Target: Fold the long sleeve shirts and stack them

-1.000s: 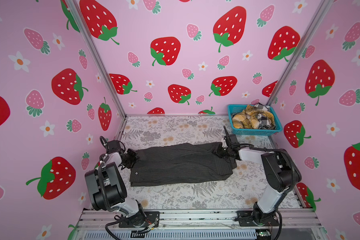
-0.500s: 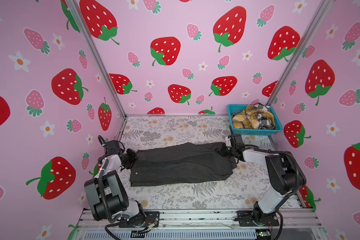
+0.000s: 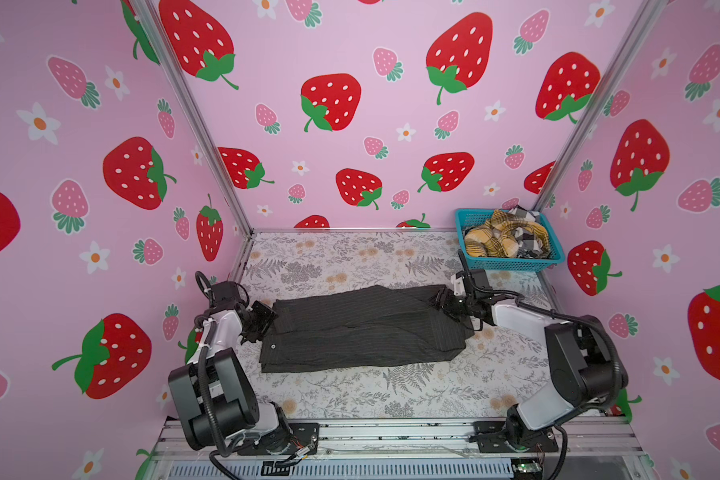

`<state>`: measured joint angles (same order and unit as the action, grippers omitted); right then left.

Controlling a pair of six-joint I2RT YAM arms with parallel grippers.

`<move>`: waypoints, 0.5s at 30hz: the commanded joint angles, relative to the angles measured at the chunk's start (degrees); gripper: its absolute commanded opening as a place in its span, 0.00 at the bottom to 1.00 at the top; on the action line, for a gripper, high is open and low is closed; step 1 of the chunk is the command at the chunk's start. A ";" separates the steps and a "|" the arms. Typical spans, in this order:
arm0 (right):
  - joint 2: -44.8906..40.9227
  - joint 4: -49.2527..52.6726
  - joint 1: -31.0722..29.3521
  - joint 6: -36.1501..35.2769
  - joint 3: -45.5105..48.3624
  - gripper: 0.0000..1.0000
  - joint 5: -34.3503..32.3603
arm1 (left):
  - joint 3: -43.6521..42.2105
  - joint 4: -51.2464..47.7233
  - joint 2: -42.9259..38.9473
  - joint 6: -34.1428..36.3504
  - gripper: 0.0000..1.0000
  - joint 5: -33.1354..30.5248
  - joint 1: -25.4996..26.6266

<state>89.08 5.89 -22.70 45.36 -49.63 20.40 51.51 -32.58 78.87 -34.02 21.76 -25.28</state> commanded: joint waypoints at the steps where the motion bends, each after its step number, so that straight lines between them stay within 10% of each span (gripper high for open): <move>1: -5.79 15.49 -2.63 -7.53 -4.00 0.57 -10.41 | 6.65 -6.41 -2.34 0.00 0.40 -4.66 0.81; 7: -4.57 27.65 -15.44 -9.39 -10.28 0.33 -21.66 | 8.76 -1.88 3.69 -2.05 0.00 -1.15 12.27; 15: -9.04 30.45 -24.49 -4.41 -2.52 0.31 -19.27 | 3.87 5.67 13.05 -3.42 0.00 3.88 15.91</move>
<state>83.09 31.38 -46.74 39.05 -54.98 1.52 56.53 -28.64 91.15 -36.60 24.14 -8.99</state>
